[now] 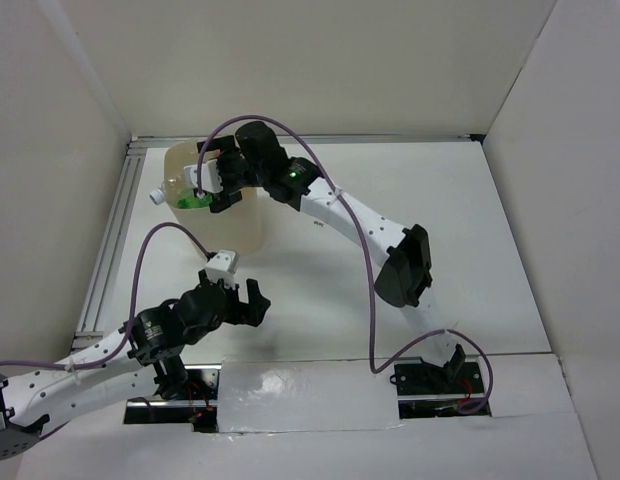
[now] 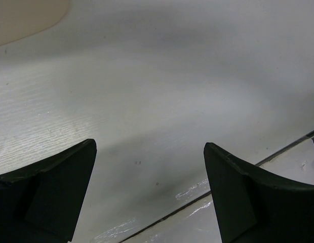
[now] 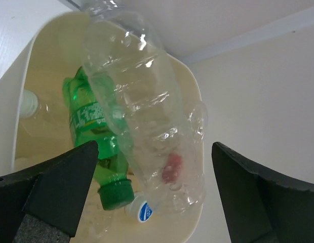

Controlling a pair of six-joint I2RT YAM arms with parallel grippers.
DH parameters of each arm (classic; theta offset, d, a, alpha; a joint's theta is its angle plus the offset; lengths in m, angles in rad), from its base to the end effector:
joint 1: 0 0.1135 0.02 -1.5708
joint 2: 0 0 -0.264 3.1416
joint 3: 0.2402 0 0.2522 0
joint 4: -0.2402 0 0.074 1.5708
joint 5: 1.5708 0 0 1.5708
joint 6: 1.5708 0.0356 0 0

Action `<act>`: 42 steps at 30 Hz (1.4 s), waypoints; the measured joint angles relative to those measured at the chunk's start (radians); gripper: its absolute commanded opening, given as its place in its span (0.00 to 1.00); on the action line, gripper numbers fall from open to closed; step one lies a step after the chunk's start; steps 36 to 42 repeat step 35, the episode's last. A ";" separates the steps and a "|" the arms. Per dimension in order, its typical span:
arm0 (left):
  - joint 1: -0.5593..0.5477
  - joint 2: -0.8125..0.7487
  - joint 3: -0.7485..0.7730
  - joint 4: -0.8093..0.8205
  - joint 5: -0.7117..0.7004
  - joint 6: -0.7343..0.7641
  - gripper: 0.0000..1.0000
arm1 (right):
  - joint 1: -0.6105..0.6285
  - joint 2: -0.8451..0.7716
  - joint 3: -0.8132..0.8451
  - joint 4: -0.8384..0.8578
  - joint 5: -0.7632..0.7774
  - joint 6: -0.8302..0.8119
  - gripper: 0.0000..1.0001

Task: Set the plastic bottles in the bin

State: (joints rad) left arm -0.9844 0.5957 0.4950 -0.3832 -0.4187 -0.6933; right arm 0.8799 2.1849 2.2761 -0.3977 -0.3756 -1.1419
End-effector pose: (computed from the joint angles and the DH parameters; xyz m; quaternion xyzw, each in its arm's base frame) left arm 0.0926 -0.1132 0.2471 0.0151 0.8440 -0.2574 0.4704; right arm 0.3167 0.4035 0.3790 -0.7301 0.3275 0.0735 0.5952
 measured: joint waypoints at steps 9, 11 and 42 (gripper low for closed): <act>0.000 0.020 0.000 0.002 -0.001 0.004 1.00 | -0.029 -0.092 -0.046 -0.066 -0.002 0.000 1.00; 0.000 0.033 0.000 0.002 0.000 0.006 1.00 | -0.037 -0.144 -0.062 -0.083 -0.002 0.000 1.00; -0.007 0.294 0.146 0.201 0.118 0.143 1.00 | -0.643 -1.087 -1.220 -0.084 0.311 0.988 1.00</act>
